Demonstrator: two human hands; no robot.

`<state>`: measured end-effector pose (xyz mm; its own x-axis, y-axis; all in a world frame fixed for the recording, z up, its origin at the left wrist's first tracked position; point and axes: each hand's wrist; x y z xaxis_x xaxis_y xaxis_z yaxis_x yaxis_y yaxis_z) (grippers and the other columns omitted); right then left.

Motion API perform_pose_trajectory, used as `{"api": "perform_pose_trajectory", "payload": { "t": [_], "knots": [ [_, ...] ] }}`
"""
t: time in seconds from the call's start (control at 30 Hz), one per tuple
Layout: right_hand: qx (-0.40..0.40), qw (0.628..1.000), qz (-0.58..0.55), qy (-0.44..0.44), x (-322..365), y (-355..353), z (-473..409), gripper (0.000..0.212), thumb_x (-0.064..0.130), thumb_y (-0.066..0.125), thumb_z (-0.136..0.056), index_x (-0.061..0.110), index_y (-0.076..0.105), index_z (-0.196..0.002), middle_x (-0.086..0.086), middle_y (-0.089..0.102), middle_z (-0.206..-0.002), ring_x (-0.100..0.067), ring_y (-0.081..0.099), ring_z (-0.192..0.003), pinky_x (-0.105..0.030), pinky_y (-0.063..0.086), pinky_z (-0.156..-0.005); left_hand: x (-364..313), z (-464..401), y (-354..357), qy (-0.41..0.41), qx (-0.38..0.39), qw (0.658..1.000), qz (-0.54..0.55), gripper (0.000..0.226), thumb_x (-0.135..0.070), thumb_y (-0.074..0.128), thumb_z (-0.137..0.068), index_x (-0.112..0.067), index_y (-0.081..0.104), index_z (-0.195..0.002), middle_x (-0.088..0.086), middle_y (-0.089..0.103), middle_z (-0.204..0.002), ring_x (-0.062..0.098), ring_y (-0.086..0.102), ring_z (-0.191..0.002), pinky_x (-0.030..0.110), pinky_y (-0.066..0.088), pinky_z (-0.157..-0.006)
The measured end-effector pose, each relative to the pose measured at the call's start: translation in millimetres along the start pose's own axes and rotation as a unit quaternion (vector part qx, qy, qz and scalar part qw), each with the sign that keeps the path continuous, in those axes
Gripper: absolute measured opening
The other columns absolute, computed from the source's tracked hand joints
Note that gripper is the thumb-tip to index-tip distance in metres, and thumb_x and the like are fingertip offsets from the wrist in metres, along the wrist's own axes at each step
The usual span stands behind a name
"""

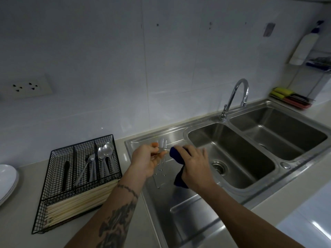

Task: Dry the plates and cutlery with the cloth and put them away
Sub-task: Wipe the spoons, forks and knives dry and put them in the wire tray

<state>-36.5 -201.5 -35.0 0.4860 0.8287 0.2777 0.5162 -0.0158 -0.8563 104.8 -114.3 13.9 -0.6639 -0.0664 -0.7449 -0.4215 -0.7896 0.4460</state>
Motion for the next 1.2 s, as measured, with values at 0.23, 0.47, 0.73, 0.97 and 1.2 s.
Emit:
{"api": "perform_pose_trajectory", "payload": {
  "t": [0.23, 0.47, 0.73, 0.97, 1.2],
  "knots": [
    [0.008, 0.993, -0.105, 0.045, -18.6, -21.8, -13.4, 0.053, -0.009, 0.057, -0.073, 0.017, 0.063, -0.118, 0.006, 0.051, -0.099, -0.013, 0.046, -0.083, -0.021, 0.031, -0.069, 11.5, 2.3, 3.6, 0.124, 0.099, 0.98, -0.122, 0.008, 0.008, 0.061, -0.09, 0.002, 0.064, -0.094, 0.016, 0.07, -0.09, 0.022, 0.072, -0.081, 0.024, 0.06, -0.073],
    [-0.036, 0.989, -0.103, 0.098, -29.1, -23.0, -7.9, 0.051, -0.006, 0.059, -0.073, 0.015, 0.063, -0.119, -0.005, 0.058, -0.106, -0.025, 0.054, -0.093, -0.037, 0.048, -0.078, 12.7, -2.9, -8.8, 0.193, -0.06, 0.971, -0.129, 0.005, -0.008, 0.066, -0.092, -0.006, 0.069, -0.089, 0.011, 0.072, -0.076, 0.015, 0.067, -0.059, 0.023, 0.056, -0.057],
    [-0.019, 0.996, 0.033, -0.075, 1.8, 0.7, -5.5, 0.068, 0.007, 0.077, -0.062, 0.012, 0.056, -0.127, -0.008, 0.056, -0.126, -0.03, 0.047, -0.12, -0.046, 0.04, -0.103, 18.4, 0.4, 1.7, 0.136, -0.07, 0.982, -0.113, 0.012, -0.011, 0.067, -0.091, -0.005, 0.065, -0.081, 0.012, 0.067, -0.068, 0.019, 0.063, -0.062, 0.028, 0.051, -0.059],
    [-0.006, 0.996, 0.056, -0.075, 10.3, 6.4, 4.1, 0.074, 0.006, 0.076, -0.063, 0.013, 0.052, -0.132, -0.008, 0.051, -0.134, -0.033, 0.042, -0.129, -0.053, 0.03, -0.111, 14.7, -2.1, -11.4, 0.131, -0.086, 0.979, -0.132, 0.012, -0.013, 0.067, -0.09, -0.003, 0.066, -0.084, 0.01, 0.068, -0.065, 0.017, 0.062, -0.058, 0.027, 0.05, -0.057],
    [0.01, 0.992, 0.077, -0.096, -8.3, 6.9, 0.3, 0.072, 0.018, 0.081, -0.064, 0.017, 0.054, -0.13, -0.008, 0.052, -0.132, -0.034, 0.044, -0.127, -0.058, 0.035, -0.106, 20.8, -4.6, -19.4, 0.095, -0.081, 0.985, -0.119, 0.012, -0.013, 0.066, -0.092, -0.002, 0.066, -0.09, 0.012, 0.068, -0.069, 0.017, 0.061, -0.06, 0.025, 0.049, -0.055]
  ]
}}
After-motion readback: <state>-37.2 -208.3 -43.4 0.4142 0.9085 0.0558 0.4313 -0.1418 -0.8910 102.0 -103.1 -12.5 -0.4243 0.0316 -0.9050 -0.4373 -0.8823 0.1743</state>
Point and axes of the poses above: each hand's wrist, its own z-axis away from the middle knuckle, its own y-axis out of the palm, x = y × z
